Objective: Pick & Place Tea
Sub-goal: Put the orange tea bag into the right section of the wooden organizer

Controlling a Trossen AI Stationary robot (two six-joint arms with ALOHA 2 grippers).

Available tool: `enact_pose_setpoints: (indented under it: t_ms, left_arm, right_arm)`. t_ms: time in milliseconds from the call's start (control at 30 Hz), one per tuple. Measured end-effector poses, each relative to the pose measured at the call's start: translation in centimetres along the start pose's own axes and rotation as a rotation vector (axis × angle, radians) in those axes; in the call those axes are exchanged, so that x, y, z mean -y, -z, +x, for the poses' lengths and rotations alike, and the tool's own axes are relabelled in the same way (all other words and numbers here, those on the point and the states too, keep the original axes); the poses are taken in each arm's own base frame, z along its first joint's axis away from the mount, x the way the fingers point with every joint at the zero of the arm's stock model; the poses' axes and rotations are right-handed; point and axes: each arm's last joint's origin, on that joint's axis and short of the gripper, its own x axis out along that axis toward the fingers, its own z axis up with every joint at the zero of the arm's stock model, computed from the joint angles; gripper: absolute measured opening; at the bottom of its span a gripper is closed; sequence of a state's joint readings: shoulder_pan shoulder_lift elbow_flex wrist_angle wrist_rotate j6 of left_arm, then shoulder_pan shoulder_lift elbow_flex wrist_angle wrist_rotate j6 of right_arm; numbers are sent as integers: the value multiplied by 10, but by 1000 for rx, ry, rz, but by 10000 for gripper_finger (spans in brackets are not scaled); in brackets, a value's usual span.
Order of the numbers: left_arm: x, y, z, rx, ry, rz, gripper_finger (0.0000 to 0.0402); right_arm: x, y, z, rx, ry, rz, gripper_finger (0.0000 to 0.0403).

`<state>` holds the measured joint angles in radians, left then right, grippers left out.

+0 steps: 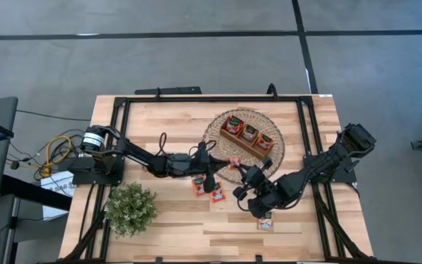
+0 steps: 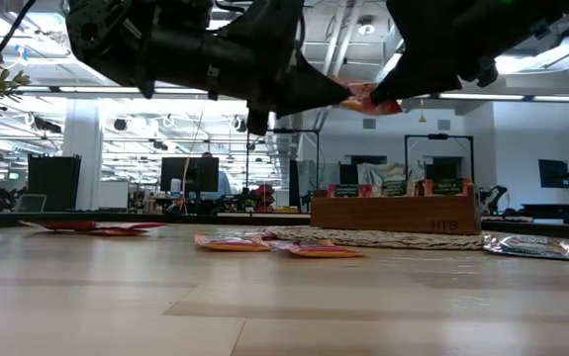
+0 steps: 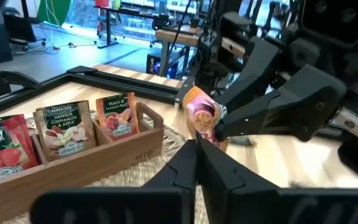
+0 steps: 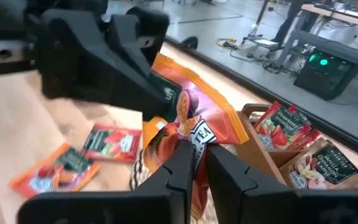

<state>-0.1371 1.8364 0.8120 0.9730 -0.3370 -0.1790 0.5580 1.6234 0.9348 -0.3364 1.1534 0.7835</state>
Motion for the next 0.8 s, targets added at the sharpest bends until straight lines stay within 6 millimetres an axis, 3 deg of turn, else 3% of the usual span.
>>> enact_pose_setpoints:
  t_ms: [167,367,533,800]
  left_arm:
    - [-1,4,0,-42,-8,108,1]
    - [-3,11,-1,-128,-12,270,0]
    - [-3,18,-1,-217,18,372,0]
    - [1,18,3,-313,89,397,0]
  right_arm:
    - [0,1,-4,-111,-116,-59,74]
    - [13,-5,-10,-406,-358,-50,163]
    - [18,-10,-8,-407,-424,-194,222]
    - [24,-21,13,-329,-398,-261,216]
